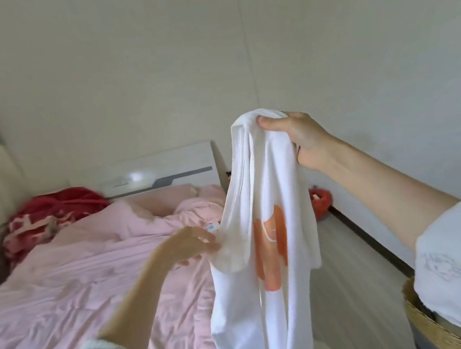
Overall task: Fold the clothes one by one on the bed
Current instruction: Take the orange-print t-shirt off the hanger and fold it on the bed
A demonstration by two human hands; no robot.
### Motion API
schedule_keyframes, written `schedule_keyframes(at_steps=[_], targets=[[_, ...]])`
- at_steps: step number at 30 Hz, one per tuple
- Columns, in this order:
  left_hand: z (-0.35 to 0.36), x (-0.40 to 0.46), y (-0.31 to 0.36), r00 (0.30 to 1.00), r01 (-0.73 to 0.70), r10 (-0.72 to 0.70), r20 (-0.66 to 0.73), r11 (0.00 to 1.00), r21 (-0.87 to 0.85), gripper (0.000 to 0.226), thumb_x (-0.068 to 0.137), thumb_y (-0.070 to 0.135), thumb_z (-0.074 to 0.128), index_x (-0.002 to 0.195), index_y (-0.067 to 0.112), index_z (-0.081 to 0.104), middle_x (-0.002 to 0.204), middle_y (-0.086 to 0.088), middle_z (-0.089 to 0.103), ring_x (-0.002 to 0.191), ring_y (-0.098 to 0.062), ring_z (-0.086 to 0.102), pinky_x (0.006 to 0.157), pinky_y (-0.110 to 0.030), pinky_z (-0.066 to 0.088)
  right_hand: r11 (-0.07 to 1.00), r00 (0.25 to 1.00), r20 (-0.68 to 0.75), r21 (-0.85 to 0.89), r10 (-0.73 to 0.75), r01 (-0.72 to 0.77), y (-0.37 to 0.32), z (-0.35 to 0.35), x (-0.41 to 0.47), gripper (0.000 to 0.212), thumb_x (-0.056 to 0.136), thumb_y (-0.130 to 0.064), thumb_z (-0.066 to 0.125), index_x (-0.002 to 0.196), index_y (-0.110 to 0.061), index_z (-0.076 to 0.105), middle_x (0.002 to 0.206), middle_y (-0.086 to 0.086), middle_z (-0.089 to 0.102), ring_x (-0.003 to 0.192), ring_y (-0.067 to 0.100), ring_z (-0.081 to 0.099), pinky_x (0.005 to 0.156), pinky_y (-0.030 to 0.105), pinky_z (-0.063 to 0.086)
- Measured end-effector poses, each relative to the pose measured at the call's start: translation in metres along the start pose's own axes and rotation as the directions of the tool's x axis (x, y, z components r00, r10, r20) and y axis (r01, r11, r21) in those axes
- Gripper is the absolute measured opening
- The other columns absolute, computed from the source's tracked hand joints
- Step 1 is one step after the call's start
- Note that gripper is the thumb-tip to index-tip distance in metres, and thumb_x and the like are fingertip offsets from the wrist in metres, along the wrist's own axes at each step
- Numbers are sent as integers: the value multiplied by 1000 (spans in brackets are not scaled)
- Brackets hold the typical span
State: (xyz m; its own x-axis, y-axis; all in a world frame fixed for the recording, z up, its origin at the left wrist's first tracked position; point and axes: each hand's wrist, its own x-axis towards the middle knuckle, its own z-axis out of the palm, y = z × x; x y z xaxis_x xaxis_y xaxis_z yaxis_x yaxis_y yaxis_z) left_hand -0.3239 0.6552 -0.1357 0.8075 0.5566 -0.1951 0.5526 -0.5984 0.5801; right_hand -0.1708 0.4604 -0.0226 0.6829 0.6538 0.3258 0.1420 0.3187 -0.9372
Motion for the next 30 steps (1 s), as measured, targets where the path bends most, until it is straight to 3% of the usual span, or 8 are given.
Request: schedule_keyframes(at_steps=[3, 6, 10, 14, 20, 24, 28, 30], targets=[[-8, 17, -24, 975, 72, -86, 206, 995, 75, 39, 87, 38, 62, 122, 24, 53, 100, 8, 61, 80, -8, 62, 72, -22, 50, 1000, 993, 116, -5, 15, -15, 16, 44, 44, 10, 84, -15, 66, 94, -12, 68, 94, 5, 70, 86, 20, 66, 83, 30, 50], [-24, 39, -44, 954, 145, -152, 260, 988, 45, 25, 90, 24, 59, 114, 14, 55, 92, 6, 62, 71, -8, 64, 70, -21, 54, 999, 976, 217, -43, 7, 3, 25, 79, 85, 4, 85, -14, 66, 88, -15, 68, 86, 0, 70, 76, 14, 67, 70, 23, 52], [-69, 64, -72, 973, 232, -229, 41, 967, -101, 18, 89, 7, 52, 105, 10, 60, 83, -1, 63, 68, -12, 62, 65, -21, 56, 997, 962, 274, -72, 3, 18, 31, 104, 126, 5, 83, -15, 68, 87, -14, 68, 86, 1, 71, 76, 14, 67, 69, 22, 51], [-115, 82, -108, 911, 238, -305, -277, 938, -250, 13, 89, 4, 46, 90, 6, 58, 77, -6, 59, 68, -17, 58, 66, -29, 53, 997, 970, 241, -79, 3, 16, 42, 121, 162, 1, 81, -12, 69, 82, -12, 68, 82, 3, 70, 72, 16, 67, 68, 24, 51], [-160, 87, -152, 828, -115, -324, -458, 701, -704, 19, 93, 10, 44, 85, 14, 61, 78, -6, 59, 71, -20, 57, 68, -32, 50, 990, 998, 56, -141, -18, 26, 66, 146, 204, 10, 79, -8, 68, 87, -2, 68, 82, 8, 65, 73, 22, 61, 74, 30, 47], [-202, 93, -182, 737, -230, -218, -639, 810, -540, 24, 93, 11, 47, 74, 20, 59, 71, -1, 55, 63, -14, 51, 56, -26, 40, 899, 993, -107, -438, -51, -1, 98, 155, 224, 35, 55, -36, 76, 66, -5, 62, 67, 2, 57, 68, 20, 57, 65, 29, 36], [-252, 89, -205, 809, -248, -8, -588, 902, -354, 14, 87, 26, 58, 84, 12, 59, 76, -1, 53, 72, -15, 49, 59, -23, 37, 759, 988, -137, -650, -64, -41, 118, 172, 224, 56, 74, -32, 75, 53, -19, 25, 54, 0, 28, 53, 20, 30, 53, 33, 14], [-271, 89, -213, 856, -222, 47, -515, 933, -283, 46, 71, 45, 66, 101, 11, 59, 87, 1, 58, 79, -12, 53, 66, -20, 40, 683, 979, -164, -730, -125, -34, 126, 184, 224, 58, 77, -36, 73, 57, -20, 21, 56, -1, 25, 52, 19, 27, 52, 34, 13]])
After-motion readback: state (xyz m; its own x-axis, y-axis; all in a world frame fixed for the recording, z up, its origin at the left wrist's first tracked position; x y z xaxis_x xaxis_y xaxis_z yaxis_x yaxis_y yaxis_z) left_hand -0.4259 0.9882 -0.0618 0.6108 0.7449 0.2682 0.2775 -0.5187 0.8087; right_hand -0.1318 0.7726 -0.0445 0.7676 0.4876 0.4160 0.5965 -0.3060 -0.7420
